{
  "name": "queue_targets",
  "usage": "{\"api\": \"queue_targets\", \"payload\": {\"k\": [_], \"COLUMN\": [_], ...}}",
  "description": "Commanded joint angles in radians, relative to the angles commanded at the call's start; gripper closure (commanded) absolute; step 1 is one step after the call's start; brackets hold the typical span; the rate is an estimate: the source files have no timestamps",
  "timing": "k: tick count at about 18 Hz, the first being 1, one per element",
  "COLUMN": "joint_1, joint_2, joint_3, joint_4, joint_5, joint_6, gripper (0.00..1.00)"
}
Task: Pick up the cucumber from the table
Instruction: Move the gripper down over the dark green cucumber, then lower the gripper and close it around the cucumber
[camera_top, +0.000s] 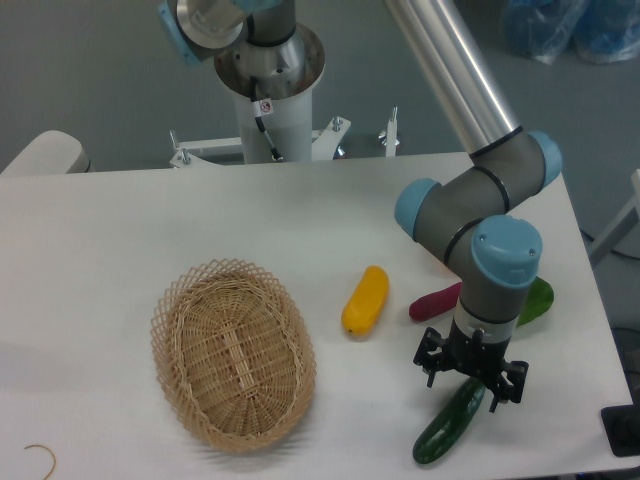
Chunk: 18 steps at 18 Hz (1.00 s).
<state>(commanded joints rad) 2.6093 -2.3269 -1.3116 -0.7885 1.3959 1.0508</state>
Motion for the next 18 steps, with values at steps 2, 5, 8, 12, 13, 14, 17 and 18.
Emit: {"api": "queue_targets", "payload": {"k": [2,5,8,12,13,14,17,18], "joint_1": [-0.005,-0.008,-0.008,-0.018,-0.018,-0.018,-0.020,-0.020], "joint_2": [-0.011,-0.023,-0.017,-0.025,-0.026,-0.028,-0.040,-0.039], "joint_3": [-0.006,-0.009,-0.021,-0.020,-0.017,-0.015,-0.009,-0.011], "joint_4": [0.000,0.005,0.005,0.005,0.005,0.005,0.005,0.006], "joint_5": [0.028,0.046,0.046,0.054,0.054,0.054,0.055,0.055], "joint_6": [0.003,0.003,0.003,0.003,0.003,0.003,0.003,0.003], "gripper": [0.00,0.00,0.00,0.00,0.00,0.00,0.04,0.08]}}
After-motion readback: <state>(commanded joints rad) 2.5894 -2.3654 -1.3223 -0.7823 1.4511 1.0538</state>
